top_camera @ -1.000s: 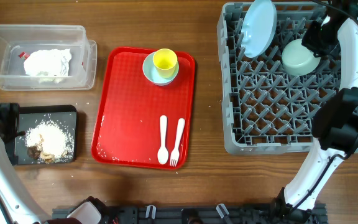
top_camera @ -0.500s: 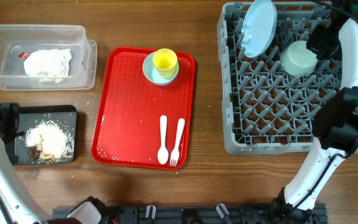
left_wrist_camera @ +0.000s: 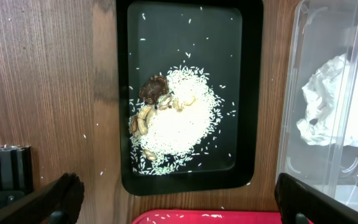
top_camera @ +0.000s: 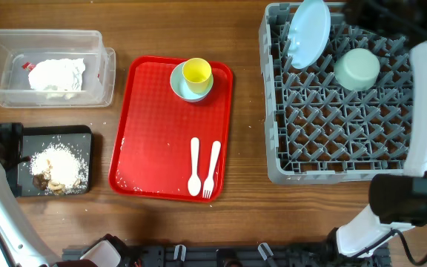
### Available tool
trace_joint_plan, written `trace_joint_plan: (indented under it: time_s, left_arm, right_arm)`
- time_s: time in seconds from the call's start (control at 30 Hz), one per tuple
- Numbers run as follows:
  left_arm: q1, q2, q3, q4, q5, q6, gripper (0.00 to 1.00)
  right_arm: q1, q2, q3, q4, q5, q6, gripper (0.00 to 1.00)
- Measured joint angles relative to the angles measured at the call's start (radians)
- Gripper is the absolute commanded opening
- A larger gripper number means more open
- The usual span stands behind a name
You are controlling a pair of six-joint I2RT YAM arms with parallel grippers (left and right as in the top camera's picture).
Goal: Sort waste into correct bins and load items into the dishwasher rack
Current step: 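Release the bowl and lift the right gripper away, then move the right gripper to the yellow cup and grasp it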
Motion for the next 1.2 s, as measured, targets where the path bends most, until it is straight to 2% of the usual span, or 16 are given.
trace_joint_plan:
  time_s: [0.13, 0.23, 0.33, 0.6, 0.7, 0.77, 0.9, 1.03, 1.2]
  left_arm:
    - [0.000, 0.000, 0.000, 0.000, 0.000, 0.000, 1.00]
    - [0.000, 0.000, 0.000, 0.000, 0.000, 0.000, 1.00]
    - [0.000, 0.000, 0.000, 0.000, 0.000, 0.000, 1.00]
    - [0.000, 0.000, 0.000, 0.000, 0.000, 0.000, 1.00]
    - [0.000, 0.000, 0.000, 0.000, 0.000, 0.000, 1.00]
    - [0.000, 0.000, 0.000, 0.000, 0.000, 0.000, 1.00]
    - [0.000, 0.000, 0.000, 0.000, 0.000, 0.000, 1.00]
    - [0.000, 0.000, 0.000, 0.000, 0.000, 0.000, 1.00]
    - [0.000, 0.000, 0.000, 0.000, 0.000, 0.000, 1.00]
  right_arm:
    - [0.200, 0.021, -0.002, 0.072, -0.027, -0.017, 0.72]
    - [0.357, 0.055, -0.002, 0.155, 0.014, -0.026, 0.80]
    - [0.521, 0.145, -0.001, 0.246, 0.093, -0.036, 0.81]
    - [0.723, 0.453, -0.004, 0.310, 0.314, -0.162, 0.81]
    - [0.761, 0.509, -0.008, 0.307, 0.391, -0.187, 0.78]
    - [0.776, 0.520, -0.008, 0.307, 0.438, -0.197, 0.71]
    - [0.772, 0.520, -0.008, 0.307, 0.474, -0.213, 0.46]
    - [0.769, 0.520, -0.008, 0.294, 0.489, -0.215, 0.30]
    - [0.769, 0.520, -0.008, 0.235, 0.487, -0.215, 0.29]
